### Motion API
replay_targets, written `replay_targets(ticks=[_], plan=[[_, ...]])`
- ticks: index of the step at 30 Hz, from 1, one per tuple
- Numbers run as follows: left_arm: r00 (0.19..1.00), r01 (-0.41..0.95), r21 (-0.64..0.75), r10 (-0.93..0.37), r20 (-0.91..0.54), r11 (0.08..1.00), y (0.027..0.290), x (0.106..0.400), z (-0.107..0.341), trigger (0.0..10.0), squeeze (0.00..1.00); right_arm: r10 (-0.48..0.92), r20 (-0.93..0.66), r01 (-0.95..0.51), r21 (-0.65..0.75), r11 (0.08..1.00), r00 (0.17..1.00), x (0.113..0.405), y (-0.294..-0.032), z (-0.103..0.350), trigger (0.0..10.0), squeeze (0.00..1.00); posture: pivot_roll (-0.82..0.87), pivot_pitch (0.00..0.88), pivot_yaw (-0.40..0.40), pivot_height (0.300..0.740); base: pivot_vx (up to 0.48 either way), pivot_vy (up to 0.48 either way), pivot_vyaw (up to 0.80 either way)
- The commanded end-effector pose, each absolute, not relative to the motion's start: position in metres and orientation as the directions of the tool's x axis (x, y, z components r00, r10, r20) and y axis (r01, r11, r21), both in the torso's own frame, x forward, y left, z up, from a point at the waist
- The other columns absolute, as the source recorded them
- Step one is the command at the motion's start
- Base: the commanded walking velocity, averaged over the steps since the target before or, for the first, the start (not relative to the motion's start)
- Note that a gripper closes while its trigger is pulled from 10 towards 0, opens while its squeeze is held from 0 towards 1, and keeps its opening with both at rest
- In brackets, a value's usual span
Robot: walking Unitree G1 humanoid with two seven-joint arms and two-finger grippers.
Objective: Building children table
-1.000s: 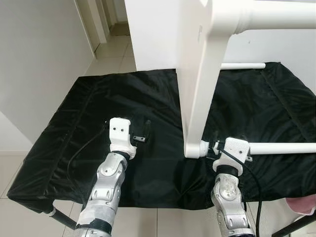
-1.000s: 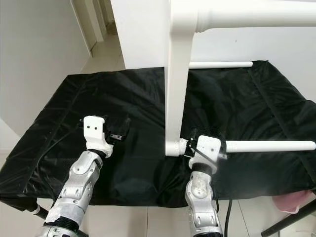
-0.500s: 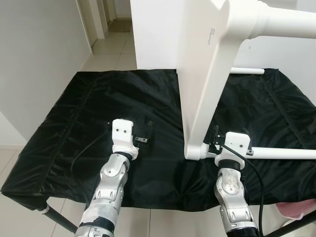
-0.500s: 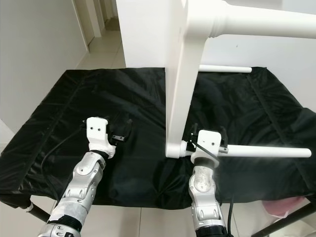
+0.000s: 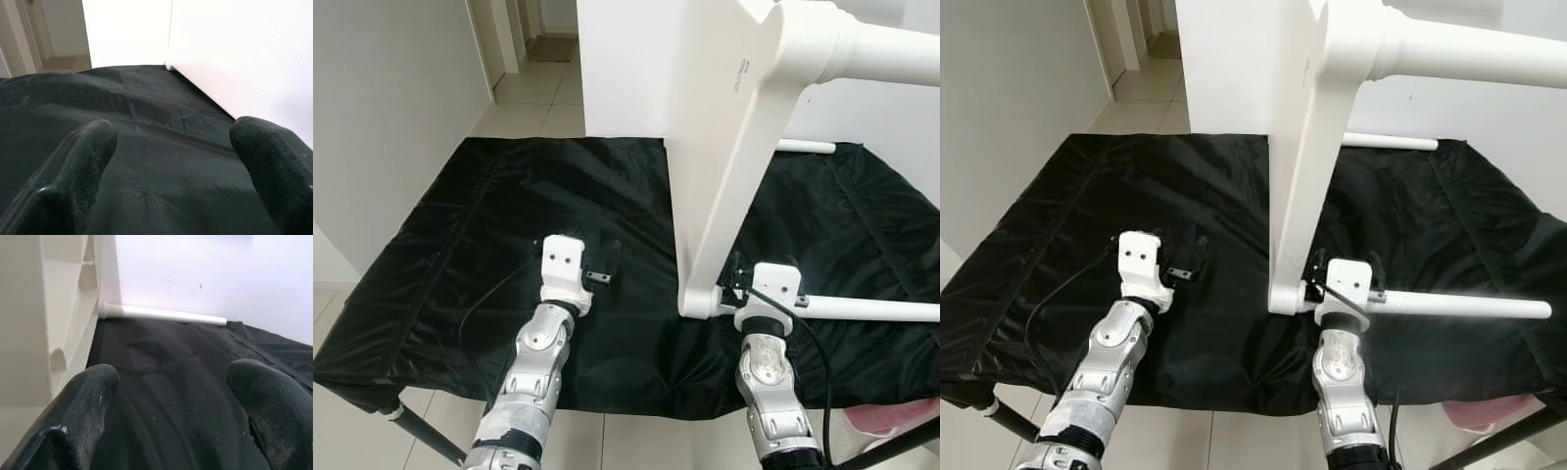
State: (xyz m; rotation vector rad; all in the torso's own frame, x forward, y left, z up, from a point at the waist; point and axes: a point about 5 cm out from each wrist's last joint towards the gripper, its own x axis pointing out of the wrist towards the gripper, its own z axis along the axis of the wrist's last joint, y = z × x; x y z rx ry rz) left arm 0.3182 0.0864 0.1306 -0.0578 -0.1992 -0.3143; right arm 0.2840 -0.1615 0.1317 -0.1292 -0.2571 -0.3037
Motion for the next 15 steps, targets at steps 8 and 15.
replay_targets(ticks=[8, 15], plan=[[0.956, 0.234, 0.006, -0.231, 0.183, 0.972, 0.0895, 0.3174, 0.1255, 10.0, 0.00, -0.276, 0.250, 0.306, -0.088, 0.948, 0.928, 0.2812, -0.1619, 0.1250, 10.0, 0.00, -0.08, 0.000, 0.039, 0.740, 0.000, 0.000, 0.00], [0.947, 0.258, 0.049, -0.263, 0.187, 0.965, 0.0875, 0.3151, 0.1273, 10.0, 0.00, -0.271, 0.233, 0.295, -0.077, 0.952, 0.934, 0.2800, -0.1622, 0.1224, 10.0, 0.00, -0.08, 0.000, 0.050, 0.740, 0.000, 0.000, 0.00]])
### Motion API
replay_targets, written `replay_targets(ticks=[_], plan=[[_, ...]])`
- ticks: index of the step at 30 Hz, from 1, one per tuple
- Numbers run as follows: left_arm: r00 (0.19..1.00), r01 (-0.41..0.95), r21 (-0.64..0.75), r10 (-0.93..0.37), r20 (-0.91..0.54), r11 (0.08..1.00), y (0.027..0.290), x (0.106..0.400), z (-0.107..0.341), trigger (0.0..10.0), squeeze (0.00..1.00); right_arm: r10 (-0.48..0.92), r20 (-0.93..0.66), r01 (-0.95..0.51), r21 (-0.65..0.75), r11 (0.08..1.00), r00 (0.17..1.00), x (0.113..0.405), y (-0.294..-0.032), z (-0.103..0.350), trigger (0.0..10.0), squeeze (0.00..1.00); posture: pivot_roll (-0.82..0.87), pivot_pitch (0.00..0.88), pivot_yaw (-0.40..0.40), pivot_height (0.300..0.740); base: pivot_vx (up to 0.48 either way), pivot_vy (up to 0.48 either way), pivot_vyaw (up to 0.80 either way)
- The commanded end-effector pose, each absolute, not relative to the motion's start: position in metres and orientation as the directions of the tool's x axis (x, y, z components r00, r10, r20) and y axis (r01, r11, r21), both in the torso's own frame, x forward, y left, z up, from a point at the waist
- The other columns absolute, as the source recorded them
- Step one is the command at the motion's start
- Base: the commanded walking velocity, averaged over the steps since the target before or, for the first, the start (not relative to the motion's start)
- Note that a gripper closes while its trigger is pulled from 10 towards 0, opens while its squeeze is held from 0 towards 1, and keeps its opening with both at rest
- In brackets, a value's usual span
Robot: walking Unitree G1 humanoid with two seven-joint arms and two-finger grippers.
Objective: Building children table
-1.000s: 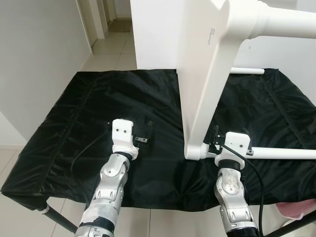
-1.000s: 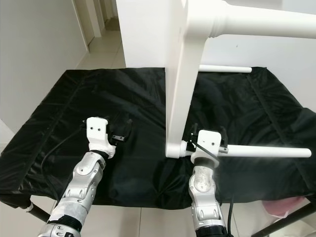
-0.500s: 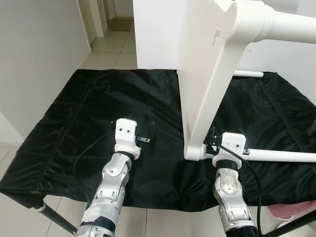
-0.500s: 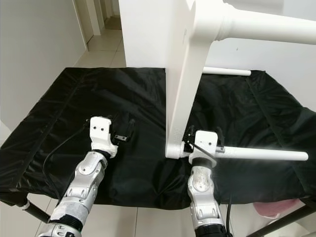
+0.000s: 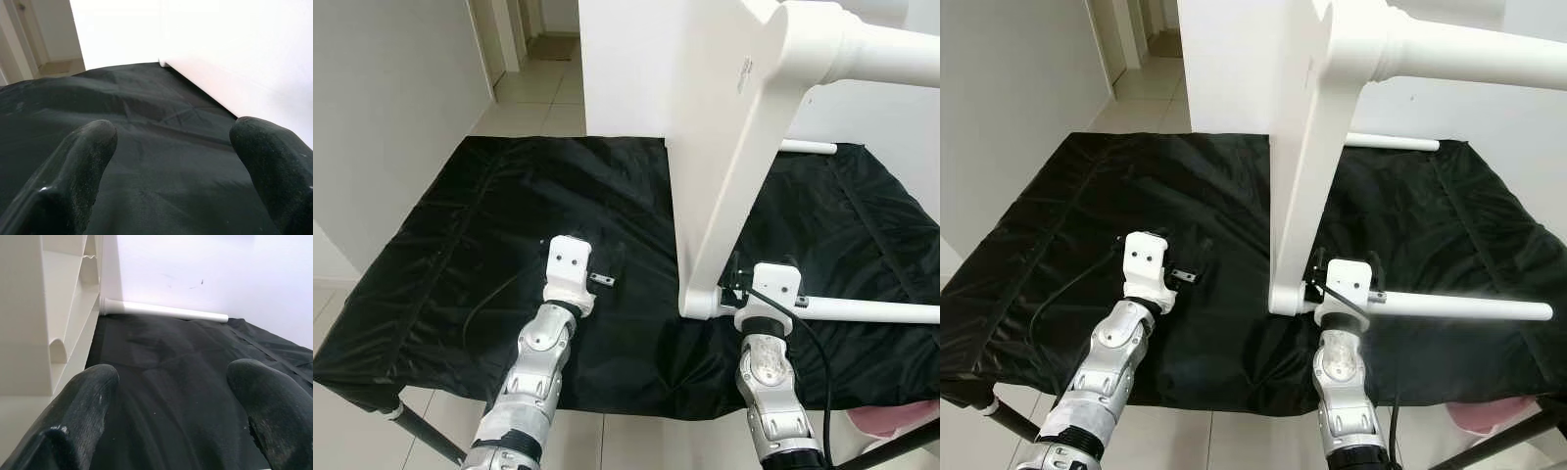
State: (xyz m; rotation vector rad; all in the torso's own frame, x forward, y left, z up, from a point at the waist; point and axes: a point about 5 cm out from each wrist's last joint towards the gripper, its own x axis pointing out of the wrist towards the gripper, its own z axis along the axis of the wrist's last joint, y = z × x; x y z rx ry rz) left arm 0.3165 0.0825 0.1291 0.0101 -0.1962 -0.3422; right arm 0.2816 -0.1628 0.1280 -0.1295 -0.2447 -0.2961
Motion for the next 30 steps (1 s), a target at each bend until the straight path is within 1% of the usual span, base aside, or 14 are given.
replay_targets(ticks=[1, 3, 10, 17, 18, 20, 21, 22, 23, 26, 30], plan=[[0.947, 0.258, 0.049, -0.263, 0.187, 0.965, 0.087, 0.315, 0.127, 10.0, 0.00, -0.271, 0.233, 0.295, -0.077, 0.952, 0.934, 0.280, -0.162, 0.122, 10.0, 0.00, -0.08, 0.000, 0.050, 0.740, 0.000, 0.000, 0.00], [0.944, 0.261, 0.073, -0.271, 0.190, 0.962, 0.090, 0.314, 0.129, 10.0, 0.00, -0.246, 0.215, 0.264, -0.060, 0.963, 0.945, 0.279, -0.159, 0.120, 10.0, 0.00, -0.08, 0.005, 0.051, 0.740, 0.000, 0.000, 0.00], [0.948, 0.258, 0.064, -0.266, 0.173, 0.964, 0.098, 0.311, 0.130, 10.0, 0.00, -0.176, 0.165, 0.187, -0.054, 0.981, 0.971, 0.273, -0.149, 0.112, 10.0, 0.00, -0.08, 0.019, 0.055, 0.740, 0.000, 0.000, 0.00], [0.949, 0.254, 0.066, -0.262, 0.176, 0.965, 0.099, 0.311, 0.132, 10.0, 0.00, -0.154, 0.155, 0.163, -0.047, 0.986, 0.976, 0.273, -0.146, 0.111, 10.0, 0.00, -0.08, 0.024, 0.057, 0.740, 0.000, 0.000, 0.00], [0.949, 0.247, 0.066, -0.255, 0.183, 0.967, 0.100, 0.311, 0.136, 10.0, 0.00, -0.133, 0.145, 0.138, -0.023, 0.990, 0.980, 0.273, -0.143, 0.112, 10.0, 0.00, -0.08, 0.028, 0.058, 0.740, 0.000, 0.000, 0.00], [0.949, 0.247, 0.066, -0.255, 0.183, 0.967, 0.100, 0.311, 0.136, 10.0, 0.00, -0.133, 0.145, 0.138, -0.023, 0.990, 0.980, 0.273, -0.143, 0.112, 10.0, 0.00, -0.08, 0.028, 0.058, 0.740, 0.000, 0.000, 0.00], [0.949, 0.241, 0.065, -0.249, 0.192, 0.968, 0.102, 0.311, 0.140, 10.0, 0.00, -0.103, 0.132, 0.101, 0.015, 0.995, 0.986, 0.274, -0.137, 0.113, 10.0, 0.00, -0.07, 0.032, 0.057, 0.740, 0.000, 0.000, 0.00], [0.949, 0.241, 0.065, -0.249, 0.192, 0.968, 0.102, 0.311, 0.140, 10.0, 0.00, -0.103, 0.132, 0.101, 0.015, 0.995, 0.986, 0.274, -0.137, 0.113, 10.0, 0.00, -0.07, 0.032, 0.057, 0.740, 0.000, 0.000, 0.00], [0.949, 0.238, 0.068, -0.247, 0.197, 0.969, 0.103, 0.310, 0.142, 10.0, 0.00, -0.073, 0.121, 0.068, 0.046, 0.997, 0.990, 0.274, -0.133, 0.113, 10.0, 0.00, -0.07, 0.034, 0.055, 0.740, 0.000, 0.000, 0.00], [0.949, 0.237, 0.069, -0.246, 0.199, 0.969, 0.104, 0.309, 0.144, 10.0, 0.00, -0.055, 0.109, 0.047, 0.073, 0.996, 0.993, 0.274, -0.130, 0.113, 10.0, 0.00, -0.06, 0.034, 0.051, 0.740, 0.000, 0.000, 0.00], [0.948, 0.241, 0.076, -0.252, 0.196, 0.967, 0.105, 0.305, 0.145, 10.0, 0.00, 0.010, 0.089, -0.021, 0.125, 0.992, 0.996, 0.276, -0.121, 0.114, 10.0, 0.00, -0.06, 0.026, 0.042, 0.740, 0.000, 0.000, 0.00]])
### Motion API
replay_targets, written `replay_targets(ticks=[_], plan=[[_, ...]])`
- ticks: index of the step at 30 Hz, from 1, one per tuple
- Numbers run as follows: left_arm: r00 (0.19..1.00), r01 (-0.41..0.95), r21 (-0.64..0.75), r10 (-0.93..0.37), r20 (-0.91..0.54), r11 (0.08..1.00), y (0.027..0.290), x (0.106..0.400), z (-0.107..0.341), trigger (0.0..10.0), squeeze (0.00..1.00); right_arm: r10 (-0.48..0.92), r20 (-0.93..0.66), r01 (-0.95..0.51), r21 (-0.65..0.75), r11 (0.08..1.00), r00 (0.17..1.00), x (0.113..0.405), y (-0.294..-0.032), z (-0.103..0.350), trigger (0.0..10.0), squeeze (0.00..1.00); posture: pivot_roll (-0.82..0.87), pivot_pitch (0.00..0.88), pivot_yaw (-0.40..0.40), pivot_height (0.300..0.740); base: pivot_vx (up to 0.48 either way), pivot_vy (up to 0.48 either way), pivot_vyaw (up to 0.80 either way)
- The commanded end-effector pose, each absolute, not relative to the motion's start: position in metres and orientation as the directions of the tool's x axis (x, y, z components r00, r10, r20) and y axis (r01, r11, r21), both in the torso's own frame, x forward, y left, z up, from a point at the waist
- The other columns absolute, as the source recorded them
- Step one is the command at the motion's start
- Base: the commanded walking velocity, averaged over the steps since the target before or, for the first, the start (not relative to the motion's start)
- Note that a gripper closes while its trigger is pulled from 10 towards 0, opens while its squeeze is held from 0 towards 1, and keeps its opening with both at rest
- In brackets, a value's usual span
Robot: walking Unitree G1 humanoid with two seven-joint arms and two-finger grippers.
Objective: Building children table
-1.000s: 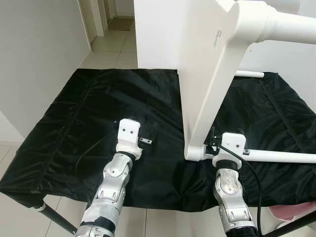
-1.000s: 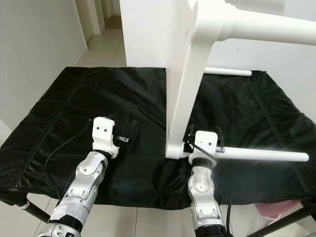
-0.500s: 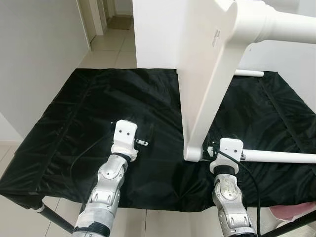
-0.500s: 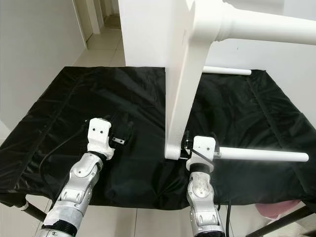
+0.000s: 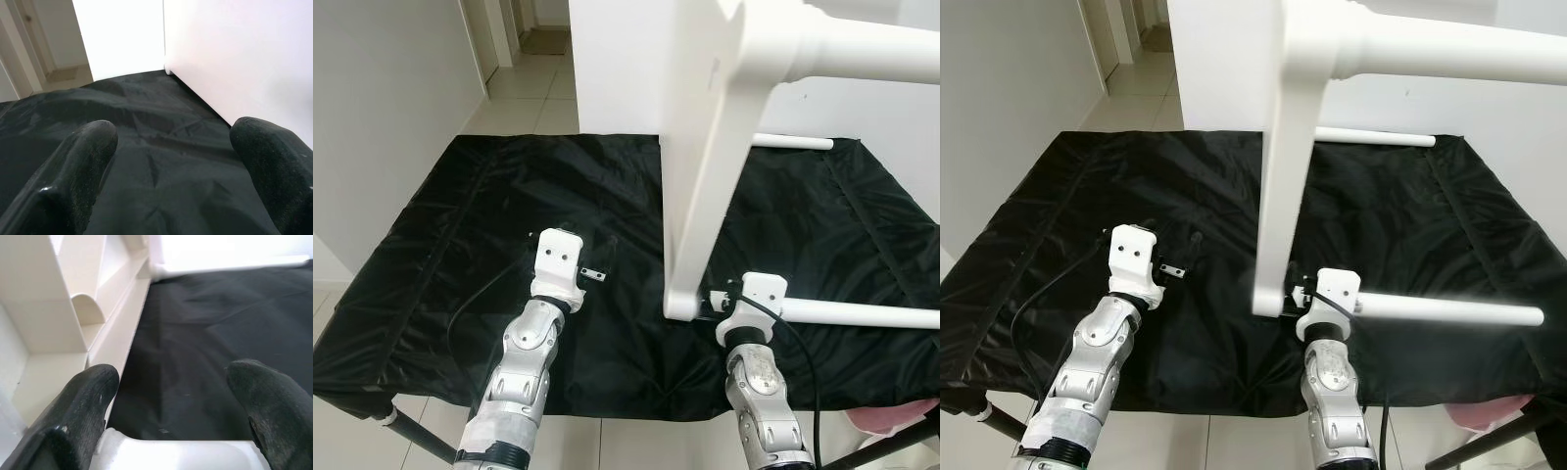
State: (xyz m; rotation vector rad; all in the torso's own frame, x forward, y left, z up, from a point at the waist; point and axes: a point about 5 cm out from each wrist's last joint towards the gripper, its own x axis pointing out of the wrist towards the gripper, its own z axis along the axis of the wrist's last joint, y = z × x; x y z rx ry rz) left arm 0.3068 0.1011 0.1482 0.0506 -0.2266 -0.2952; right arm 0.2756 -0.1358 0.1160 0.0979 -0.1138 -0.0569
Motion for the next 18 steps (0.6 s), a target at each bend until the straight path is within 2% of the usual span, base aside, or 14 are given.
replay_targets(ticks=[1, 12, 18], plan=[[0.948, 0.241, 0.076, -0.252, 0.196, 0.967, 0.105, 0.305, 0.145, 10.0, 0.00, 0.010, 0.089, -0.021, 0.125, 0.992, 0.996, 0.276, -0.121, 0.114, 10.0, 0.00, -0.06, 0.026, 0.042, 0.740, 0.000, 0.000, 0.00], [0.945, 0.252, 0.100, -0.267, 0.188, 0.962, 0.106, 0.299, 0.147, 10.0, 0.00, 0.103, 0.071, -0.114, 0.182, 0.977, 0.992, 0.280, -0.106, 0.114, 10.0, 0.00, -0.04, 0.017, 0.035, 0.740, 0.000, 0.000, 0.00], [0.928, 0.312, 0.115, -0.328, 0.176, 0.943, 0.107, 0.292, 0.146, 10.0, 0.00, 0.129, 0.069, -0.140, 0.187, 0.972, 0.989, 0.283, -0.102, 0.114, 10.0, 0.00, -0.04, 0.017, 0.036, 0.740, 0.000, 0.000, 0.00]])
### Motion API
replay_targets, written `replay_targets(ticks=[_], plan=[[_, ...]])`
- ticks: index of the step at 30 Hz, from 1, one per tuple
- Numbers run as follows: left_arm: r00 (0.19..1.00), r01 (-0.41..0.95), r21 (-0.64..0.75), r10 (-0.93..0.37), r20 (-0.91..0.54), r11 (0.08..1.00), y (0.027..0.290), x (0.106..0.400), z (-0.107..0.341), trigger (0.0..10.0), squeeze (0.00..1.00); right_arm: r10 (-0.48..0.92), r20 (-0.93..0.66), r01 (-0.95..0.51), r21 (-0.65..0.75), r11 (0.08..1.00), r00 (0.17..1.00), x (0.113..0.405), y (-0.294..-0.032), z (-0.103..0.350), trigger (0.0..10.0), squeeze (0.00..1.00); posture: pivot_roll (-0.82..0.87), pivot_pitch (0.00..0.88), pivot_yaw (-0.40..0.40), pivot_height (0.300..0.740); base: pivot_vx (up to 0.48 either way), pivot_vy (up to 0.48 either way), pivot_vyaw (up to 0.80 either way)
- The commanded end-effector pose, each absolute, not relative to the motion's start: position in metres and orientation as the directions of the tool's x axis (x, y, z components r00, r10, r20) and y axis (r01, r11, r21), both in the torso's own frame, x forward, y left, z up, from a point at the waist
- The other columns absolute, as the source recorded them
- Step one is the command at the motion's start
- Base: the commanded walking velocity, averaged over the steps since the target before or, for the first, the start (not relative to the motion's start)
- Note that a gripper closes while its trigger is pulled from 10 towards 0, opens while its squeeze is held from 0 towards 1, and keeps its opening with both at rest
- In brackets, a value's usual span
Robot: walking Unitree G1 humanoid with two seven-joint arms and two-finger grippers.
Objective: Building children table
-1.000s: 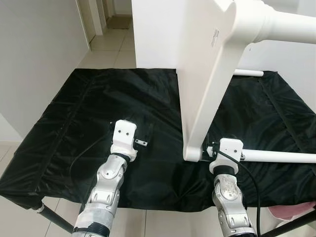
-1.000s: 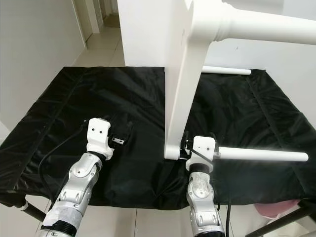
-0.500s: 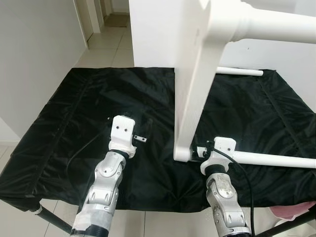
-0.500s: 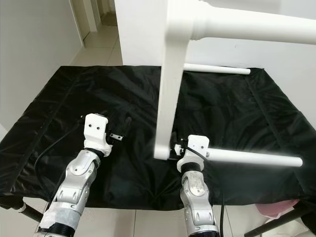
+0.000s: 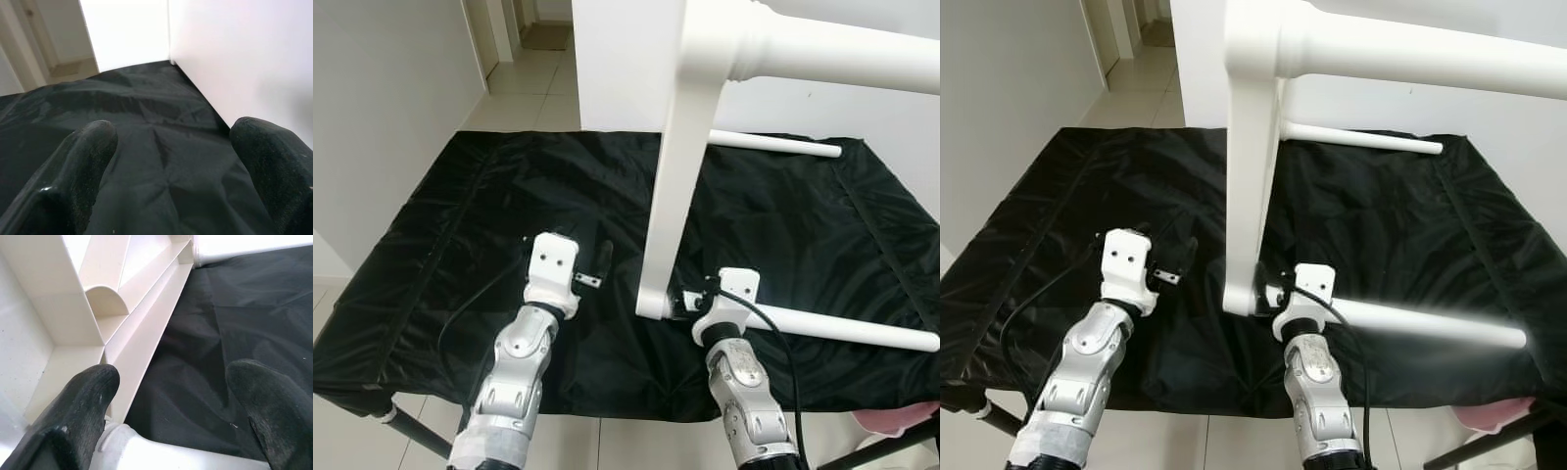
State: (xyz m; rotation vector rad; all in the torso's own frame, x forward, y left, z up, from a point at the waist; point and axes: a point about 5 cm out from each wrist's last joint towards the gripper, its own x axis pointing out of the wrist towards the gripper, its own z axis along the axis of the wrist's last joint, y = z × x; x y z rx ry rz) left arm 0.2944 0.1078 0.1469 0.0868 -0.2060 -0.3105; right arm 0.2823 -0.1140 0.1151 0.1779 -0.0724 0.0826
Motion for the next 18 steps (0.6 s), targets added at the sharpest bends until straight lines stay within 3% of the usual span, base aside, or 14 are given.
replay_targets(ticks=[1, 4, 5, 6, 7, 8, 9, 13, 18], plan=[[0.928, 0.312, 0.115, -0.328, 0.176, 0.943, 0.107, 0.292, 0.146, 10.0, 0.00, 0.129, 0.069, -0.140, 0.187, 0.972, 0.989, 0.283, -0.102, 0.114, 10.0, 0.00, -0.04, 0.017, 0.036, 0.740, 0.000, 0.000, 0.00], [0.853, 0.490, 0.136, -0.506, 0.127, 0.861, 0.107, 0.274, 0.142, 10.0, 0.00, 0.158, 0.068, -0.168, 0.186, 0.968, 0.985, 0.290, -0.096, 0.114, 10.0, 0.00, -0.03, 0.018, 0.034, 0.740, 0.000, 0.000, 0.00], [0.853, 0.490, 0.136, -0.506, 0.127, 0.861, 0.107, 0.274, 0.142, 10.0, 0.00, 0.158, 0.068, -0.168, 0.186, 0.968, 0.985, 0.290, -0.096, 0.114, 10.0, 0.00, -0.03, 0.018, 0.034, 0.740, 0.000, 0.000, 0.00], [0.794, 0.589, 0.148, -0.603, 0.076, 0.795, 0.108, 0.264, 0.139, 10.0, 0.00, 0.177, 0.068, -0.186, 0.177, 0.966, 0.982, 0.293, -0.093, 0.114, 10.0, 0.00, -0.02, 0.018, 0.029, 0.740, 0.000, 0.000, 0.00], [0.794, 0.589, 0.148, -0.603, 0.076, 0.795, 0.108, 0.264, 0.139, 10.0, 0.00, 0.177, 0.068, -0.186, 0.177, 0.966, 0.982, 0.293, -0.093, 0.114, 10.0, 0.00, -0.02, 0.018, 0.029, 0.740, 0.000, 0.000, 0.00], [0.738, 0.662, 0.157, -0.674, 0.036, 0.733, 0.109, 0.255, 0.138, 10.0, 0.00, 0.195, 0.067, -0.204, 0.174, 0.963, 0.979, 0.295, -0.089, 0.113, 10.0, 0.00, -0.02, 0.020, 0.028, 0.740, 0.000, 0.000, 0.00], [0.738, 0.662, 0.157, -0.674, 0.036, 0.733, 0.109, 0.255, 0.138, 10.0, 0.00, 0.195, 0.067, -0.204, 0.174, 0.963, 0.979, 0.295, -0.089, 0.113, 10.0, 0.00, -0.02, 0.020, 0.028, 0.740, 0.000, 0.000, 0.00], [0.613, 0.784, 0.154, -0.789, -0.038, 0.601, 0.110, 0.241, 0.148, 10.0, 0.00, 0.249, 0.060, -0.256, 0.172, 0.951, 0.967, 0.301, -0.077, 0.111, 10.0, 0.00, -0.01, 0.020, 0.025, 0.740, 0.000, 0.000, 0.00], [0.607, 0.788, 0.155, -0.794, -0.035, 0.596, 0.108, 0.241, 0.151, 10.0, 0.00, 0.258, 0.059, -0.265, 0.173, 0.949, 0.964, 0.302, -0.074, 0.111, 10.0, 0.00, 0.00, 0.021, 0.025, 0.740, 0.000, 0.000, 0.00]])
